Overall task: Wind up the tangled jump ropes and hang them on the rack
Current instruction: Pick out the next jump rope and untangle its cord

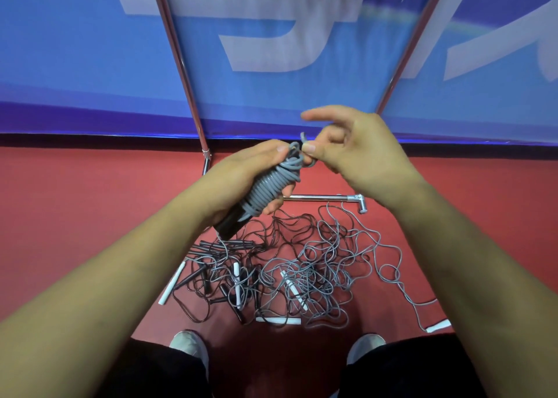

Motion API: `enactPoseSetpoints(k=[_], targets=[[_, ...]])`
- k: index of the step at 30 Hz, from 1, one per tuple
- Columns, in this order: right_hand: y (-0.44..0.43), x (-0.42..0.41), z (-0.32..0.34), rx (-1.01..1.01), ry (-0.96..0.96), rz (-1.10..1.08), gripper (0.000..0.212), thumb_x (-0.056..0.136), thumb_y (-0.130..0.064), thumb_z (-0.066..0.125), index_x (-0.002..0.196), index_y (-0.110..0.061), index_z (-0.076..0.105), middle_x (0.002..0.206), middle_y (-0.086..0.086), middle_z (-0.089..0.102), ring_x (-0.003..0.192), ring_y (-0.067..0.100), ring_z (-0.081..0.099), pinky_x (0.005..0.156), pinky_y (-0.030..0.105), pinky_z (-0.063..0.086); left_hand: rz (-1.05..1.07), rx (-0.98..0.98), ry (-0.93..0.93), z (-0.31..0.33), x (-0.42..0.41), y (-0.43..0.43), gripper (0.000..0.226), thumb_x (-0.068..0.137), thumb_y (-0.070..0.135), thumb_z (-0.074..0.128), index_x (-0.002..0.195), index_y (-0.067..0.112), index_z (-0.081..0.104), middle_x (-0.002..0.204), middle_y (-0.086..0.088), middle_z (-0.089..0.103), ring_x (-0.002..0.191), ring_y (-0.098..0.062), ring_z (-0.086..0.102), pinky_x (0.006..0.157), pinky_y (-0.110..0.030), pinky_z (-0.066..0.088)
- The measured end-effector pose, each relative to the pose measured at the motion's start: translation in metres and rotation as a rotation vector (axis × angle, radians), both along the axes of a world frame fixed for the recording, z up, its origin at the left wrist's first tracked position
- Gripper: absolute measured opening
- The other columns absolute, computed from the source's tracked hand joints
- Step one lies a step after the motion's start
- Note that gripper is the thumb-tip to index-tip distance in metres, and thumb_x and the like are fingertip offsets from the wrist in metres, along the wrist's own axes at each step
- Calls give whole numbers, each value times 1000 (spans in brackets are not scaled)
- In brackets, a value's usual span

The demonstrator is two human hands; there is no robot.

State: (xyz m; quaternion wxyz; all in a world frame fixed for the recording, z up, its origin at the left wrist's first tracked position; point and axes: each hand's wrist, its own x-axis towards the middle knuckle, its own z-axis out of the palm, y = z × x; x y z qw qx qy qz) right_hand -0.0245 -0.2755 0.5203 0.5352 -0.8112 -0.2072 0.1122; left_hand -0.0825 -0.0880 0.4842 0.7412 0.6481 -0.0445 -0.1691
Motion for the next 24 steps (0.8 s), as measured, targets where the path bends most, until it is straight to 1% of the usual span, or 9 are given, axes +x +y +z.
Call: enactPoseSetpoints(k=[3, 5, 8, 11, 13, 15, 17, 20, 24], targets=[[0, 0, -1, 145, 64, -8, 15, 87, 0, 71, 83, -11, 62, 72, 14, 72, 56, 19, 49, 55, 31, 41, 23, -114, 58, 0, 2, 1, 38, 103, 34, 41, 121, 5, 57, 72, -16, 53, 47, -22, 46, 46, -26, 36], [-2, 0, 0, 138, 61, 48, 15, 85, 4, 70, 79, -9, 66, 77, 16, 73, 59, 19, 52, 56, 30, 43, 33, -153, 90, -1, 2, -1, 38, 102, 33, 41, 122, 3, 53, 72, -16, 53, 47, -22, 46, 45, -25, 37], [-3, 0, 2, 110, 51, 120, 18, 87, 6, 67, 84, -11, 71, 80, 16, 72, 59, 14, 53, 59, 26, 47, 40, -186, 113, -1, 2, -1, 31, 102, 34, 41, 114, 9, 55, 72, -15, 53, 48, -22, 46, 46, -27, 37], [-2, 0, 1, 143, 54, 138, 20, 91, 9, 60, 89, -9, 68, 79, 11, 69, 64, 16, 54, 62, 27, 50, 21, -209, 126, 0, 4, 0, 30, 101, 36, 41, 102, 15, 62, 72, -13, 53, 48, -22, 45, 46, -28, 36], [-2, 0, -1, 169, 76, 124, 17, 92, 9, 59, 91, -7, 67, 79, 11, 69, 64, 16, 54, 62, 27, 51, 15, -214, 139, -1, 4, -1, 33, 100, 38, 42, 108, 12, 61, 71, -13, 52, 47, -22, 46, 46, -27, 38], [-2, 0, -1, 193, 107, 79, 12, 92, 6, 61, 95, -5, 62, 82, 20, 69, 62, 17, 55, 62, 27, 51, 17, -208, 148, -1, 4, -2, 38, 98, 39, 43, 119, 10, 56, 71, -13, 53, 48, -22, 45, 46, -26, 38], [-1, 0, -1, 214, 140, 30, 16, 91, 4, 64, 99, -7, 56, 84, 27, 69, 60, 18, 56, 61, 27, 51, 15, -201, 145, -1, 5, -2, 39, 97, 40, 43, 119, 11, 55, 71, -12, 53, 48, -22, 45, 45, -27, 38], [-2, 0, -2, 199, 138, 33, 12, 88, 4, 67, 96, -6, 66, 79, 19, 71, 60, 16, 56, 60, 26, 51, 16, -194, 158, -2, 6, -1, 33, 99, 39, 45, 116, 11, 53, 73, -13, 53, 48, -22, 47, 45, -26, 38], [-5, 0, 2, 27, 64, 77, 12, 84, -3, 74, 89, -13, 77, 70, 0, 74, 58, 9, 54, 59, 20, 47, 62, -143, 166, -6, 6, -4, 29, 102, 34, 43, 123, 15, 50, 71, -15, 53, 48, -23, 46, 44, -26, 38]])
